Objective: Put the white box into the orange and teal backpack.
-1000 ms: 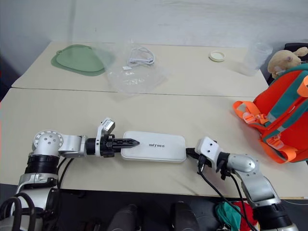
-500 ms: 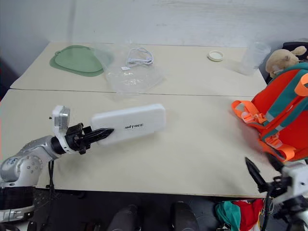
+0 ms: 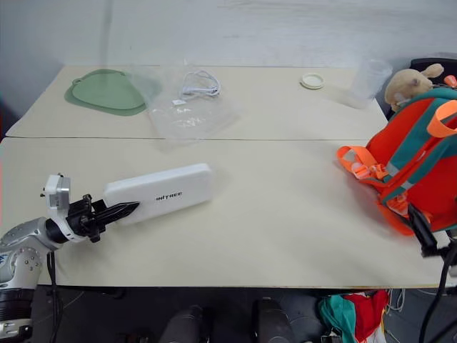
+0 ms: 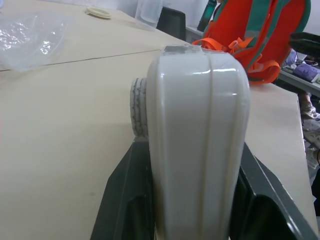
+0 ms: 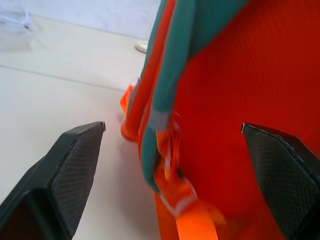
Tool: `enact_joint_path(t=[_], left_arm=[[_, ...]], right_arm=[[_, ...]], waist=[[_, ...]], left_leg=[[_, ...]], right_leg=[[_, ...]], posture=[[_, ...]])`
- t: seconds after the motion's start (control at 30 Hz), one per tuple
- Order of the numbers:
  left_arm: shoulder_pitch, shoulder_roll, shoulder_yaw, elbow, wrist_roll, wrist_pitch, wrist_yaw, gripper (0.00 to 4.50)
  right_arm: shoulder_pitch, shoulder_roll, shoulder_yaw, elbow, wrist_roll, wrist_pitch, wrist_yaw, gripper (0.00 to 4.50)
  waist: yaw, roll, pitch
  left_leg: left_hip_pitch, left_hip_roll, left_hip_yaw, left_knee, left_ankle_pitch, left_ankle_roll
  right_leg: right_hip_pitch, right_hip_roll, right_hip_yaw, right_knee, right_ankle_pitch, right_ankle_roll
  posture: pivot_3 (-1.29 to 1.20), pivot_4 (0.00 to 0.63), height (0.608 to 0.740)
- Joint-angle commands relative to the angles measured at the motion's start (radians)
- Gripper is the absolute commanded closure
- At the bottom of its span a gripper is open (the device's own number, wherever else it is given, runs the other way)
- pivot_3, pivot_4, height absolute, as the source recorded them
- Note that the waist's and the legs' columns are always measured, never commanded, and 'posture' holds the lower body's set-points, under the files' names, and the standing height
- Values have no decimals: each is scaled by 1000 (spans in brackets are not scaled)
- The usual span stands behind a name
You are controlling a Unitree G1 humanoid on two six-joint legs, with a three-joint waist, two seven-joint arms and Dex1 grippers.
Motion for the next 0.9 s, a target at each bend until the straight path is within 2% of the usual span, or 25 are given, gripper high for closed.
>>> enact_joint_path(t=[0.03, 0.17, 0.33, 0.43, 0.5, 0.6, 0.73, 0.9], left_arm=[[8, -7, 22, -4, -13, -25, -26, 3238], [28, -13, 29, -6, -13, -34, -37, 3238], [39, -14, 48, -27, -43, -15, -36, 3238], [38, -16, 77, -60, -91, 40, -5, 3238], [34, -8, 90, -74, -113, 80, 13, 3238], [32, 16, 109, -92, -140, 141, 33, 3238], [19, 53, 125, -79, -167, 208, 37, 3238], [-13, 91, 140, -50, -174, 258, 41, 3238]], right_arm=[[-117, -50, 61, 73, -7, 40, 9, 8], [-257, -71, 128, 172, -36, 19, 57, 8], [-415, -77, 218, 305, -107, -47, 121, 1687], [-469, -61, 249, 314, -87, -72, 199, 2785], [-496, -47, 266, 286, -49, -51, 241, 3491], [-542, -34, 361, 129, 75, 115, 293, 4388], [-594, -13, 505, -79, 226, 316, 328, 4438], [-673, 16, 613, -224, 377, 470, 356, 4438]], waist=[[1, 0, 0], [3, 0, 0], [0, 0, 0], [-1, 0, 0], [-3, 0, 0], [-8, 1, 1], [-25, 1, 1], [-24, 2, 1]], left_leg=[[0, 0, 0, 0, 0, 0], [-1, 0, 0, 0, 0, 0], [-2, -1, 1, 2, 0, 1], [-2, 0, 1, 1, 0, 1], [-2, 0, 1, 1, 0, 1], [-2, 0, 1, 2, 0, 1], [-2, 1, 0, 0, 1, 0], [-3, 1, -1, 0, 1, 0]], right_leg=[[0, 0, 0, 0, 0, 0], [0, 0, -1, 0, 0, 1], [0, 0, 0, 0, 1, 2], [0, 0, 0, 0, 1, 2], [-1, 0, 0, 0, 1, 2], [-1, 0, 0, 0, 1, 2], [-2, 0, 0, 1, 1, 2], [-3, 0, -1, 1, 1, 1]], posture=[[0, 150, 740], [0, 150, 740], [0, 150, 740], [0, 150, 740], [0, 150, 740], [0, 150, 740], [0, 150, 740], [0, 150, 740]])
